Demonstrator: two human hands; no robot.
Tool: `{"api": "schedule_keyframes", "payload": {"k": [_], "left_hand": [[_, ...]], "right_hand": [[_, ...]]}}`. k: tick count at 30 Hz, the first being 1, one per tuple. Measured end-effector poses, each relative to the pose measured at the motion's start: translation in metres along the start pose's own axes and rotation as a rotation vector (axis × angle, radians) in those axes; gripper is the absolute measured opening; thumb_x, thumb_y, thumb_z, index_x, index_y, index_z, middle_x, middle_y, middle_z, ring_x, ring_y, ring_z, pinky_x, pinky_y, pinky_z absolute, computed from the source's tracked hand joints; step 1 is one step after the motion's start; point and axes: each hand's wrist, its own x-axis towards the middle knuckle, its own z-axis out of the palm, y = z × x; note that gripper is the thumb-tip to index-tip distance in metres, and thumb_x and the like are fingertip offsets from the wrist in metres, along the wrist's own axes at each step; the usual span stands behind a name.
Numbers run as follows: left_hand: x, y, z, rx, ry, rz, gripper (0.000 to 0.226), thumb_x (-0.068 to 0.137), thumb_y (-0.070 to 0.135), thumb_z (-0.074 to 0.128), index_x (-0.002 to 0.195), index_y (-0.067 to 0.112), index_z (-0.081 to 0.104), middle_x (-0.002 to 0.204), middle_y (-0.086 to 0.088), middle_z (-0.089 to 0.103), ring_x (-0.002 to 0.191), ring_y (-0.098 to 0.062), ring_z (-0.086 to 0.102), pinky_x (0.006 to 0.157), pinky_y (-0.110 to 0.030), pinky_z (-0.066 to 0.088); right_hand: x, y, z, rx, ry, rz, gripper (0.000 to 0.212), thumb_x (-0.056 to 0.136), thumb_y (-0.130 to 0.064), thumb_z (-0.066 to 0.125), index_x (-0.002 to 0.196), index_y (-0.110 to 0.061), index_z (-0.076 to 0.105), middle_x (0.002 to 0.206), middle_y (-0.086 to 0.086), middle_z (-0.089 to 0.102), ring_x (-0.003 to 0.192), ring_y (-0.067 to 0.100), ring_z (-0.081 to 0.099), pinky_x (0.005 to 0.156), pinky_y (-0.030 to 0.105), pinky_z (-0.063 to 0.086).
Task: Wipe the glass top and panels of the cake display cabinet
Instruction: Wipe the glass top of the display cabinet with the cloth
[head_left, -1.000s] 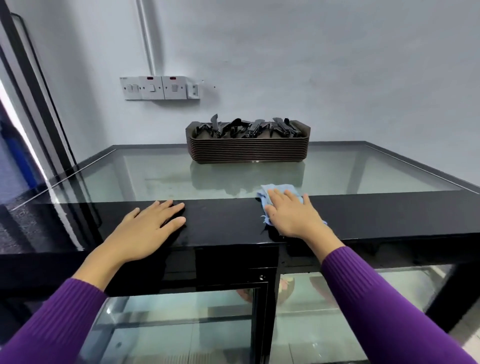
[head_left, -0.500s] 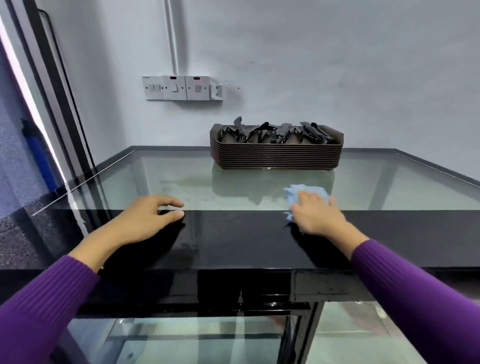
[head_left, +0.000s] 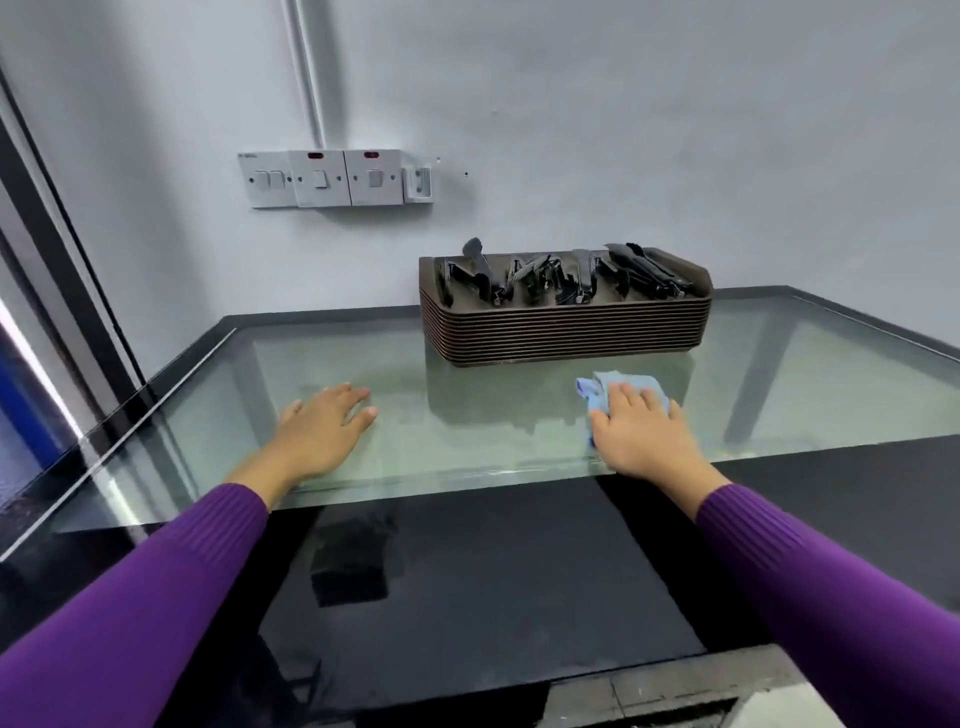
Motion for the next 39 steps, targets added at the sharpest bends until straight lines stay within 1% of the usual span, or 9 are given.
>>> {"api": "schedule_keyframes", "payload": {"k": [5,7,11,15,22,26,30,35,39], "left_hand": [[0.004,-0.006,0.005,0.015,-0.016,0.014,0.055,0.099,0.051,0.028,0.15,0.029,0.031,0.161,0.001,0.021,0.149,-0.016,0.015,0.12,-0.045,0.01],[0.003,-0.005,0.006,0.026,-0.011,0.018,0.055,0.099,0.051,0.027,0.15,0.029,0.03,0.161,0.001,0.02,0.149,-0.017,0.016,0.12,-0.046,0.009],[0.001,-0.001,0.004,0.054,-0.009,0.019,0.056,0.1,0.052,0.024,0.151,0.029,0.027,0.162,0.001,0.017,0.149,-0.019,0.015,0.12,-0.046,0.007],[-0.001,0.001,0.003,0.061,-0.017,0.019,0.056,0.1,0.052,0.023,0.152,0.029,0.024,0.162,0.002,0.016,0.149,-0.018,0.014,0.119,-0.046,0.007],[0.002,-0.013,-0.02,-0.202,-0.007,0.018,0.04,0.092,0.041,0.059,0.128,0.025,0.058,0.144,0.004,0.05,0.135,-0.02,0.044,0.115,-0.039,0.027],[0.009,-0.052,-0.035,-0.185,0.057,-0.044,0.032,0.09,0.036,0.063,0.119,0.023,0.064,0.134,0.0,0.059,0.125,-0.024,0.053,0.109,-0.045,0.037],[0.013,-0.068,-0.03,-0.132,0.03,-0.048,0.046,0.095,0.047,0.049,0.136,0.026,0.052,0.148,0.0,0.046,0.135,-0.022,0.044,0.114,-0.047,0.03],[0.017,-0.069,-0.018,0.014,0.015,-0.031,0.051,0.1,0.047,0.032,0.147,0.028,0.036,0.159,-0.003,0.027,0.147,-0.022,0.023,0.119,-0.048,0.015],[0.017,-0.073,-0.018,0.05,-0.026,-0.031,0.054,0.1,0.049,0.026,0.151,0.03,0.027,0.161,-0.001,0.019,0.149,-0.021,0.015,0.121,-0.047,0.01]], "right_hand": [[-0.092,-0.04,-0.008,0.044,-0.114,-0.456,0.073,0.091,-0.064,0.008,0.155,-0.031,0.005,0.161,-0.019,0.001,0.15,0.005,-0.005,0.122,0.029,-0.003],[-0.092,-0.011,-0.017,0.041,-0.155,-0.44,0.08,0.082,-0.066,-0.002,0.155,-0.034,0.004,0.161,-0.021,-0.002,0.149,0.001,-0.006,0.121,0.027,-0.003],[-0.018,0.024,-0.012,-0.007,-0.084,-0.153,0.061,0.1,-0.046,0.016,0.155,-0.02,0.015,0.164,-0.003,0.012,0.151,0.018,0.009,0.122,0.043,0.011],[0.042,-0.028,0.006,0.008,-0.034,0.018,0.063,0.097,-0.041,0.025,0.15,-0.008,0.024,0.161,0.009,0.02,0.147,0.031,0.016,0.118,0.05,0.017],[-0.019,-0.074,0.005,0.065,-0.089,-0.453,0.05,0.103,-0.038,0.028,0.15,-0.02,0.028,0.16,-0.001,0.026,0.147,0.018,0.021,0.118,0.039,0.019],[0.026,-0.013,-0.009,0.015,-0.067,-0.137,0.05,0.096,-0.039,0.027,0.132,-0.009,0.044,0.14,0.013,0.048,0.127,0.03,0.045,0.104,0.045,0.036],[0.049,-0.049,0.004,-0.051,-0.071,0.022,0.065,0.097,-0.04,0.025,0.15,-0.002,0.02,0.16,0.014,0.02,0.149,0.028,0.012,0.119,0.053,0.012],[0.008,-0.136,0.018,-0.016,-0.134,-0.394,0.06,0.103,-0.038,0.02,0.155,-0.01,0.009,0.164,0.004,0.009,0.151,0.019,0.004,0.12,0.047,0.0],[-0.01,-0.092,0.007,0.054,-0.179,-0.57,0.052,0.105,-0.034,0.026,0.154,-0.021,0.018,0.163,-0.006,0.015,0.15,0.011,0.014,0.12,0.035,0.005]]}}
